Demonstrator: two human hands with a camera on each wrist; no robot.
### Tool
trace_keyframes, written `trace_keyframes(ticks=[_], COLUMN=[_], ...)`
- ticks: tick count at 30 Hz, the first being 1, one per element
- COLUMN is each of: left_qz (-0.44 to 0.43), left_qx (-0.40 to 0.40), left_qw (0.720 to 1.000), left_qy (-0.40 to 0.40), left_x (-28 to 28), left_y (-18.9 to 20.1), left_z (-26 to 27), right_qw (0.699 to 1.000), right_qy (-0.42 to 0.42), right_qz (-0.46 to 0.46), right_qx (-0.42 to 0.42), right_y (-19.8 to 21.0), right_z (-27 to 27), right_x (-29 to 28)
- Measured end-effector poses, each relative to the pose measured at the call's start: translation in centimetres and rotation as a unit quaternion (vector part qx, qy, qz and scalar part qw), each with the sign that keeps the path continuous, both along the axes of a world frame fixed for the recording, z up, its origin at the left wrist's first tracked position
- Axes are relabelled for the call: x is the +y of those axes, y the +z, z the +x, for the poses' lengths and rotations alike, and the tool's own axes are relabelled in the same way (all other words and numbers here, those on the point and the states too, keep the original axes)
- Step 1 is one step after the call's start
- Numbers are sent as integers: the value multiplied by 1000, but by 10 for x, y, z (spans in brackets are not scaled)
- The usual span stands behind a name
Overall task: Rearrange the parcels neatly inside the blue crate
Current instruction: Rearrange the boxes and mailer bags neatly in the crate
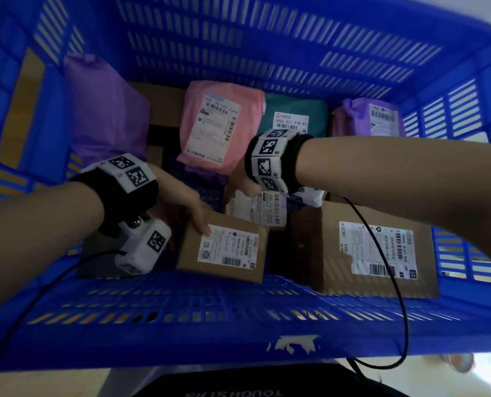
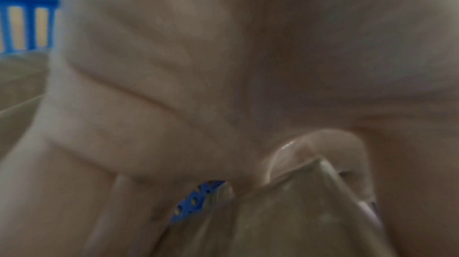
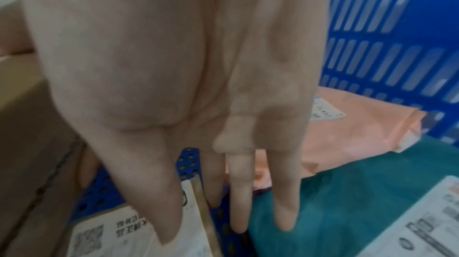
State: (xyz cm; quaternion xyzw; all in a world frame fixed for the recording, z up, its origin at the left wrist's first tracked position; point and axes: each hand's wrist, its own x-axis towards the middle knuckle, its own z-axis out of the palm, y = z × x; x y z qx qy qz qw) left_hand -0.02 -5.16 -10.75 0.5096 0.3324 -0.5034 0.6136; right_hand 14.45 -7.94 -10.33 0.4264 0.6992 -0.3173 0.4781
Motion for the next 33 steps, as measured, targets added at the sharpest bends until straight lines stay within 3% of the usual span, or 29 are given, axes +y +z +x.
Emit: trace_keyframes(ticks=[3, 6, 9, 14, 18, 23, 27, 33], left_qz=[-10, -18, -12, 32, 76, 24, 26, 41], left_qx=[1, 5, 10, 37, 37, 33, 42, 6], left_qw=[1000, 1000, 1000, 999, 996, 999, 999, 994], left_qy=[0, -6, -3, -12, -36, -10, -8, 105], left_x=[1, 4, 5, 8, 19, -8, -34, -56], left_y=[1, -2, -4, -11, -15, -7, -27, -48], left_z=[-2, -2, 1, 4, 1, 13, 22, 37], right_qw=[999, 999, 999, 998, 998, 981, 979, 987], right_qy=[-35, 44, 22, 66, -43, -187, -203, -151], right_qz=[-9, 24, 19, 6, -29, 28, -3, -42], right_qx=[-23, -19, -36, 0, 24, 36, 18, -27], right_y=[-9, -15, -13, -1, 20, 59, 70, 70], right_z=[6, 8, 8, 13, 20, 37, 46, 58], right_x=[0, -9, -10, -9, 6, 0, -22, -59])
